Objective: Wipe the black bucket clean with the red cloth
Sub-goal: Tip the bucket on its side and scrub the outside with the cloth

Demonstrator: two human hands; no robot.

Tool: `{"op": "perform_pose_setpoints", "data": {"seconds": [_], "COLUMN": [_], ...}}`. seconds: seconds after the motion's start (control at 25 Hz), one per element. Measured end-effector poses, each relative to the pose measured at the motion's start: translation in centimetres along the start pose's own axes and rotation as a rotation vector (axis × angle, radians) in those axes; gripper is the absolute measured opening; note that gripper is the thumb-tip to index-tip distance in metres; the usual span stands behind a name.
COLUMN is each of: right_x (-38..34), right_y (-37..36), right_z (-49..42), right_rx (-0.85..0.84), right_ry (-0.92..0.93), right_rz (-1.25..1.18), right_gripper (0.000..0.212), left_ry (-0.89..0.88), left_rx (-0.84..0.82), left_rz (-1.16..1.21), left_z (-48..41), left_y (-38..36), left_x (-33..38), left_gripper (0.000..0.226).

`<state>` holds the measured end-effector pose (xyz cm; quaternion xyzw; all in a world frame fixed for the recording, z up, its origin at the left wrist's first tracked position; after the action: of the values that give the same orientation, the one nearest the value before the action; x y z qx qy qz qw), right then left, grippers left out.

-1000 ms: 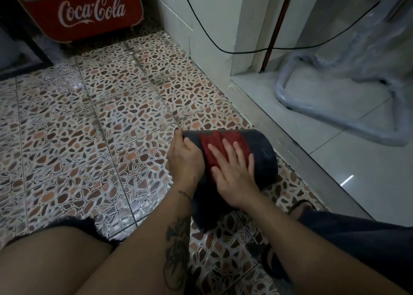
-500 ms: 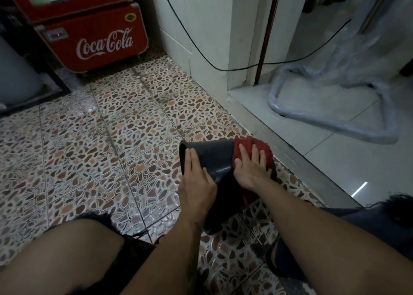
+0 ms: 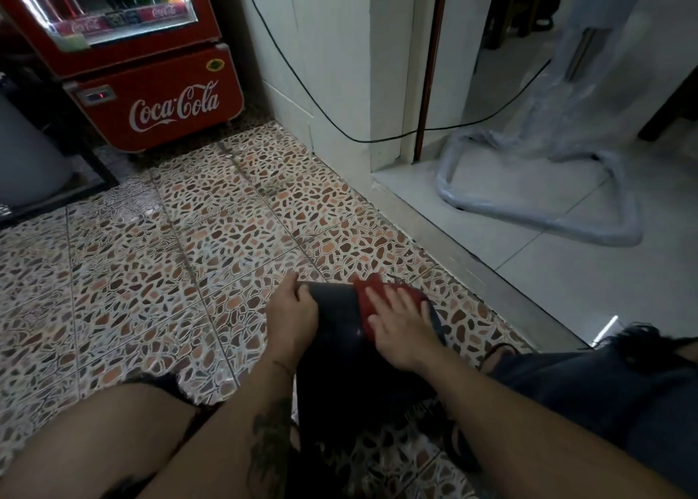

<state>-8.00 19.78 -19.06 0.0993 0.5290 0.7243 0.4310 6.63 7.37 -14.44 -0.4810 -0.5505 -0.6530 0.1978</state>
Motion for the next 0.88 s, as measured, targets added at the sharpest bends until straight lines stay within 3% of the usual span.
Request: {"op": "perform_pose_setpoints", "data": {"seconds": [0.12, 0.24, 0.32, 0.4, 0.48, 0.56, 0.64, 0.72, 0.88], "right_x": [3.2, 3.2, 0.7, -3.2, -5.8, -5.2, -2.5, 1.0, 2.0], "right_y": [0.1, 0.1, -0.1, -0.6, -1.3, -1.3, -0.8, -0.1, 1.4], "right_z": [-1.8, -2.5, -2.1, -0.7, 0.8, 0.9, -0.3, -2.5, -6.5], "right_rx": [0.010, -0.001, -0.003, 0.021, 0.025, 0.055, 0.134, 0.187, 0.058], "right_ry": [-0.215, -0.292, -0.183, 0.087, 0.317, 0.388, 0.330, 0.150, -0.171], "right_rz": [-0.002, -0.004, 0.006, -0.018, -0.103, -0.171, -0.164, -0.092, 0.053], "right_gripper": [0.058, 0.058, 0.057, 0.058, 0.063, 0.065, 0.063, 0.060, 0.065], "left_ry": [-0.161, -0.119, 0.021, 0.171, 0.253, 0.272, 0.274, 0.267, 0.187], "left_rx": [-0.019, 0.034, 0.073, 0.102, 0.116, 0.100, 0.102, 0.097, 0.057], "left_rz": [-0.135, -0.053, 0.184, 0.418, 0.522, 0.534, 0.512, 0.467, 0.376], "left_z": [2.2, 2.1, 0.6, -1.3, -2.8, -3.7, -4.1, -4.2, -3.9], "left_y": [-0.2, -0.3, -0.5, -0.8, -1.0, -1.3, -1.4, -1.5, -2.0], "left_x": [-0.7, -1.9, -2.0, -2.7, -3.6, -3.8, -3.9, -3.5, -2.5], "left_gripper": [0.048, 0.049, 0.046, 0.044, 0.044, 0.043, 0.042, 0.042, 0.047]}}
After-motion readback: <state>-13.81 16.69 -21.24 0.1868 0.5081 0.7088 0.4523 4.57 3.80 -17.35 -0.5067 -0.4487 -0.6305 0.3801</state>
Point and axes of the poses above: each hand's wrist, its own z-axis away from the middle knuckle, its own y-axis out of the back of the hand, x = y × z, the point moved 4 cm from there along -z, towards the middle knuckle, and after that the axes turned 15 degrees about -y, right-handed, at the moved point
